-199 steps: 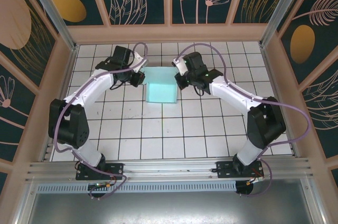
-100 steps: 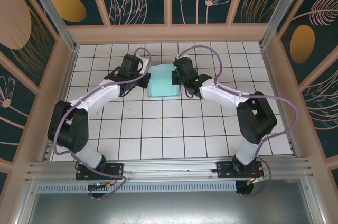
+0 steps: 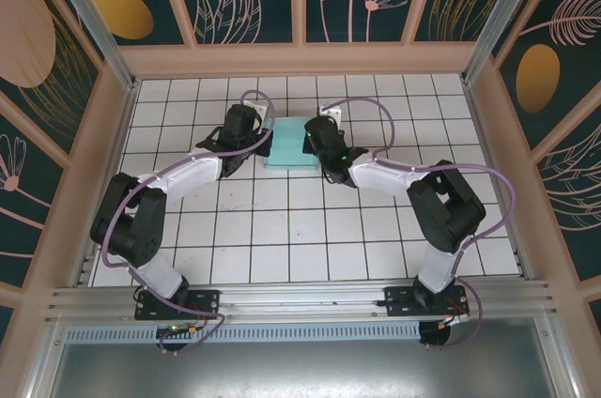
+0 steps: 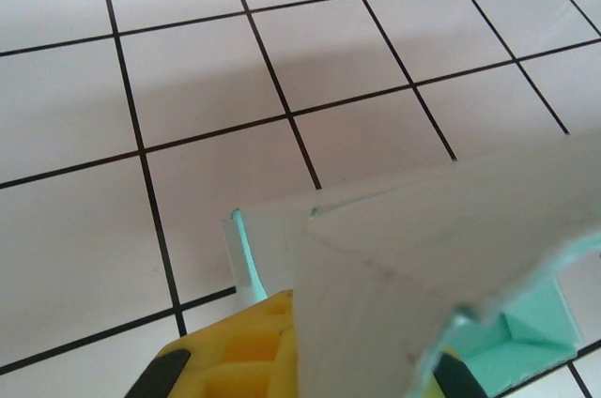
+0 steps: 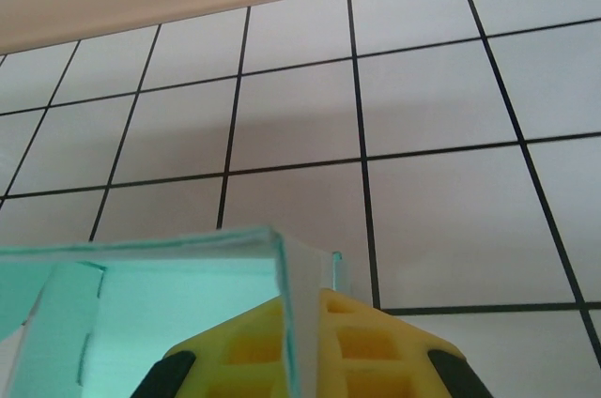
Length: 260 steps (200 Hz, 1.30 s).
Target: Fold the paper box
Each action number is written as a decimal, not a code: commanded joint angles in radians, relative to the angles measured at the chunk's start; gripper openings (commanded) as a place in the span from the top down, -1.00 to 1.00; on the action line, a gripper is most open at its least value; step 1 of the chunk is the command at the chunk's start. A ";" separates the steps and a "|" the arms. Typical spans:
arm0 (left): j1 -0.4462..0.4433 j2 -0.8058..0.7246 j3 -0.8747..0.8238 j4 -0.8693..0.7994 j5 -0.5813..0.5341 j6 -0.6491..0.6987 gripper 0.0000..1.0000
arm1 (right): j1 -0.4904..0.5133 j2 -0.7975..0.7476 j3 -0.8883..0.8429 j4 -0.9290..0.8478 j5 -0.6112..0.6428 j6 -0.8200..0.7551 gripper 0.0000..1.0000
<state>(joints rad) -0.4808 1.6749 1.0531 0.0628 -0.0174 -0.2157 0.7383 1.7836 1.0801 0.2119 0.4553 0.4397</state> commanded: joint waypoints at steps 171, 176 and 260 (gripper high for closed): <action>-0.054 -0.090 -0.409 0.560 0.014 -0.025 1.00 | 0.165 0.040 -0.328 0.548 0.163 -0.062 1.00; -0.054 -0.089 -0.418 0.571 0.008 -0.025 1.00 | 0.167 0.044 -0.336 0.560 0.163 -0.059 1.00; -0.078 -0.087 -0.499 0.642 -0.075 0.012 1.00 | 0.202 -0.051 -0.399 0.629 0.161 -0.105 0.36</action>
<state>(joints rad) -0.5388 1.6028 0.5663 0.6846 -0.1040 -0.2134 0.8963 1.8126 0.7280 0.7979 0.6262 0.3634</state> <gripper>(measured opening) 0.046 0.209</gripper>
